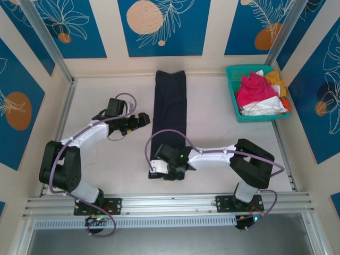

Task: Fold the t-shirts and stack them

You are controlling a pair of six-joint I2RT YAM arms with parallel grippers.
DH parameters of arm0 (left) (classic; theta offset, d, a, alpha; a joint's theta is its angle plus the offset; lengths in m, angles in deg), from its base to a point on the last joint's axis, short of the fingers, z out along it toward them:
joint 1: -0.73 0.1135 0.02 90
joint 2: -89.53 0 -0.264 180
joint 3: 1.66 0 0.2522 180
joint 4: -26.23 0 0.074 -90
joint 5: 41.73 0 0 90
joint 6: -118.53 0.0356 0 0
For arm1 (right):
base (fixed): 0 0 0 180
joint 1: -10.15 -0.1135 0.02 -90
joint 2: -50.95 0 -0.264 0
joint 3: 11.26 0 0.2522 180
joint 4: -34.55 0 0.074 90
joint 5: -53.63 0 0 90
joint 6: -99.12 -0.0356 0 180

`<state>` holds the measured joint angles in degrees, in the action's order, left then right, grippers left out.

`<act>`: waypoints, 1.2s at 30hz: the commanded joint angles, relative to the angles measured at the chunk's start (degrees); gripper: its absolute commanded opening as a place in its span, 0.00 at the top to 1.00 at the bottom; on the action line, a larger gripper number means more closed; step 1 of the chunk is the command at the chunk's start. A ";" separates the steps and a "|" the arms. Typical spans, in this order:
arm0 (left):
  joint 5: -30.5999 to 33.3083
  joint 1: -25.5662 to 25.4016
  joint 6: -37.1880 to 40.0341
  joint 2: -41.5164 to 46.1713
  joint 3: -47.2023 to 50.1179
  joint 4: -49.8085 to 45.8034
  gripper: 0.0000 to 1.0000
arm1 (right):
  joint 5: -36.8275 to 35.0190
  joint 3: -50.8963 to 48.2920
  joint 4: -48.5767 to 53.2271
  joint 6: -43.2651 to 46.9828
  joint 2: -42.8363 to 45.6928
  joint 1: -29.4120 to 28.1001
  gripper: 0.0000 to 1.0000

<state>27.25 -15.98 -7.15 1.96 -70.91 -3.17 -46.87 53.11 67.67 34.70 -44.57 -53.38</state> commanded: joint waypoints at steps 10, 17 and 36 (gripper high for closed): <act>-1.48 0.67 -0.37 -0.85 0.82 1.09 0.00 | 5.44 0.38 12.64 -2.82 5.97 -0.88 1.00; -1.05 0.71 0.09 -2.02 -0.14 0.94 0.00 | 4.88 5.15 18.39 -1.18 9.30 0.68 1.00; -2.58 4.75 -0.26 -2.08 1.93 2.04 0.00 | -0.04 20.55 13.12 14.15 -1.09 19.65 1.00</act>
<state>26.68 -12.04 -7.15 0.30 -70.31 -2.58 -46.28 70.77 82.25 45.30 -43.94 -35.39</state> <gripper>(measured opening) 0.998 0.076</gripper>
